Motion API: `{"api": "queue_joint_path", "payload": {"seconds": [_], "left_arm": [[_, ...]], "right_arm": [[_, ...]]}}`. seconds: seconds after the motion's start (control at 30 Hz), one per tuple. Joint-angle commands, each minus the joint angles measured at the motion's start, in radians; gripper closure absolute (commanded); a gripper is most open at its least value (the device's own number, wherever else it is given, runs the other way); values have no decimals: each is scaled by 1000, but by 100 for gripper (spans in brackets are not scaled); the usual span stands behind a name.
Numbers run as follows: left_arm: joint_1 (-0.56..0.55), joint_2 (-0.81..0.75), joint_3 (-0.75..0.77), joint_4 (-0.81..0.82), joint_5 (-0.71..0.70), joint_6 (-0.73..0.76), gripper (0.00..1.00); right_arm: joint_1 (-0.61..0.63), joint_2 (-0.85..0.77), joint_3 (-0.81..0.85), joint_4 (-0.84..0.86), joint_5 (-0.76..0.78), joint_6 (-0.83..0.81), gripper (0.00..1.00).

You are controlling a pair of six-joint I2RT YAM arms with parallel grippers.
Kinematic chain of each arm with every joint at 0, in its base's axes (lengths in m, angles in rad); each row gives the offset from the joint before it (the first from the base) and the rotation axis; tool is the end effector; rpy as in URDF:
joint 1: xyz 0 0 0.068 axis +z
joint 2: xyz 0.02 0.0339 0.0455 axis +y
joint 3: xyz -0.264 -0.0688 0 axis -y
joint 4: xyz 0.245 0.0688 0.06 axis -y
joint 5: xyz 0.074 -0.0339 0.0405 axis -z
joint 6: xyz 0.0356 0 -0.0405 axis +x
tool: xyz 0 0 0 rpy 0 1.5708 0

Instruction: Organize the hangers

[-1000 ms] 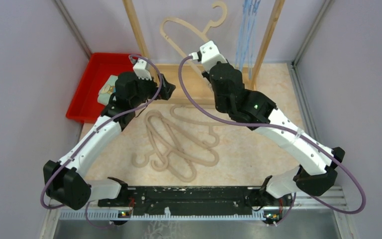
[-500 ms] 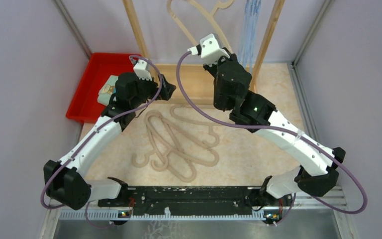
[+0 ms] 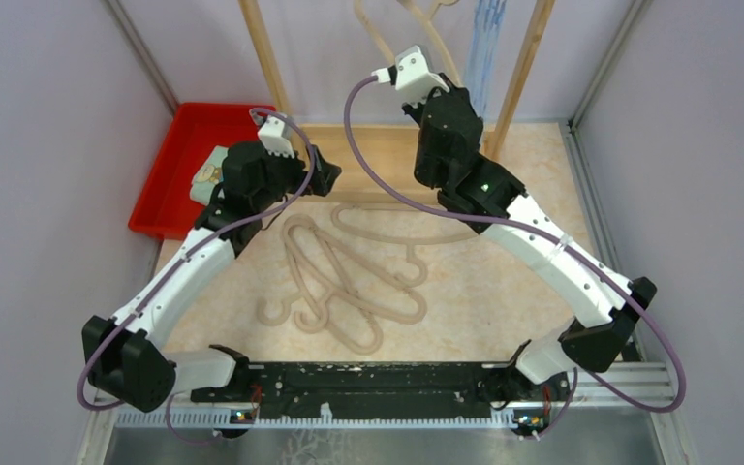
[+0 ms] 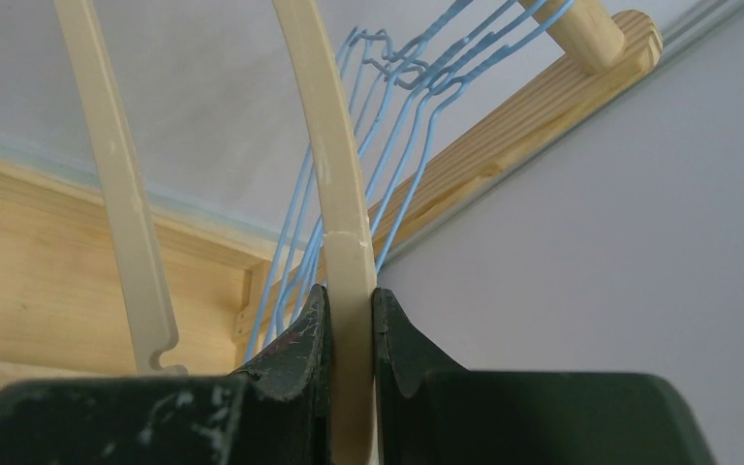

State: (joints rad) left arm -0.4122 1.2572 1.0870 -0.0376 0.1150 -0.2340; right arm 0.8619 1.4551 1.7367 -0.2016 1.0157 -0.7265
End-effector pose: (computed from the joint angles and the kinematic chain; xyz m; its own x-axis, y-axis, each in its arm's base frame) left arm 0.2707 -0.1228 0.3597 -0.3000 -0.1202 -0.9463 0.4434 0.8608 -0.2499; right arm 0.2187 0.2085 0.5089 -0.0617 -0.6097 -0.7902 0.1477 0.7774 -0.6114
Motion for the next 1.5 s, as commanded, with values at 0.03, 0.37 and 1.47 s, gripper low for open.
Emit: {"api": "queue_joint_path", "payload": {"seconds": [0.03, 0.37, 1.47], "left_arm": [[4, -36, -6, -1, -4, 10, 0], [5, -75, -42, -25, -27, 3, 0], [5, 52, -32, -23, -29, -21, 0]], "right_arm": [[-21, 1, 59, 44, -42, 45, 100], [-91, 54, 98, -133, -140, 172, 100], [-51, -92, 86, -315, -221, 316, 16]]}}
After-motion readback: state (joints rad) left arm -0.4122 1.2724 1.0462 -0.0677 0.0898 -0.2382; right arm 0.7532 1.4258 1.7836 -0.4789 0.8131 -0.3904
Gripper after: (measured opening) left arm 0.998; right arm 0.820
